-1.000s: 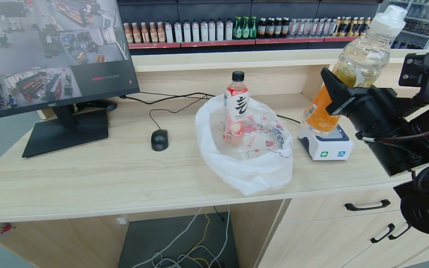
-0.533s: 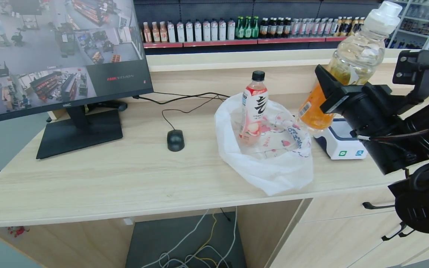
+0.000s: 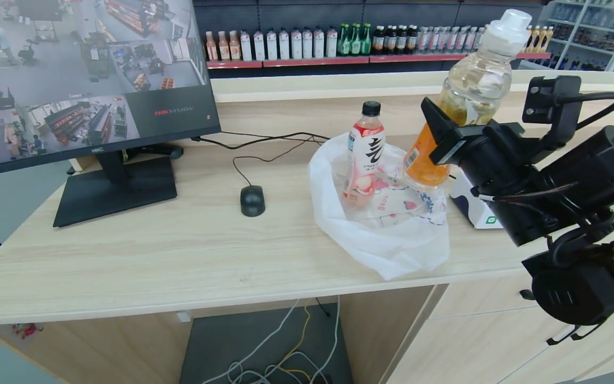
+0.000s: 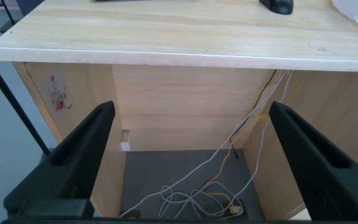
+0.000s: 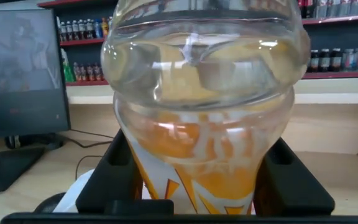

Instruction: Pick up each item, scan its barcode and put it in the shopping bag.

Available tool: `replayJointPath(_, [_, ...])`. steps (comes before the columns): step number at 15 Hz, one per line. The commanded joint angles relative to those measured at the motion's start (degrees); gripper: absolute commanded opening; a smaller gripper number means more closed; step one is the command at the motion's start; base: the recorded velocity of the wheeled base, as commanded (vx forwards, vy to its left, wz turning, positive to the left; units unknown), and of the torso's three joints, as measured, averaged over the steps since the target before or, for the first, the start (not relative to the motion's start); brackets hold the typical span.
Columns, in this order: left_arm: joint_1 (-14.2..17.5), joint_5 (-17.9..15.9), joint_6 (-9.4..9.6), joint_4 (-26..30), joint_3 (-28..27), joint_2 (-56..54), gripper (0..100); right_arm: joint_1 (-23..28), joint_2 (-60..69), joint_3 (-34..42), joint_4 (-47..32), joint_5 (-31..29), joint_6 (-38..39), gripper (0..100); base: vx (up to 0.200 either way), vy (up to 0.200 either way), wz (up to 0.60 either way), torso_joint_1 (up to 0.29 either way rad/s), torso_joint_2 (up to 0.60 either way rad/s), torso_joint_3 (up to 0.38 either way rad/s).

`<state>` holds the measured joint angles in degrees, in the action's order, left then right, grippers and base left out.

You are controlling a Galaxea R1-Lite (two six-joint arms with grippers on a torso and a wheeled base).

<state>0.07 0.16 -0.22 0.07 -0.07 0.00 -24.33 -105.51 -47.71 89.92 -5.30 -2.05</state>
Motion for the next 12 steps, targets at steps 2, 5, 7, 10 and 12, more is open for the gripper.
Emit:
replayJointPath(2, [0.0,0.0,-0.04,0.0,0.0,0.0,100,-0.1,-3.8,-0.5,0.1,-0.1,1.8,0,0.000,0.000,0.00,0.000,0.00,0.000])
replayJointPath(5, [0.0,0.0,-0.04,0.0,0.0,0.0,100,0.1,-5.8,-3.3,0.1,-0.1,1.7,0,0.000,0.000,0.00,0.000,0.00,0.000])
replayJointPath(7, [0.0,0.0,0.04,0.0,0.0,0.0,100,1.4,-7.6,-5.3,0.1,0.6,0.6,0,0.000,0.000,0.00,0.000,0.00,0.000])
replayJointPath(10, [0.0,0.0,0.04,0.0,0.0,0.0,100,3.7,-11.5,-8.9,0.1,3.7,-0.8,0,0.000,0.000,0.00,0.000,0.00,0.000])
replayJointPath(12, [0.0,0.0,0.04,0.1,0.0,0.0,100,5.2,-13.1,-9.4,0.1,4.2,-0.8,0,0.000,0.000,0.00,0.000,0.00,0.000])
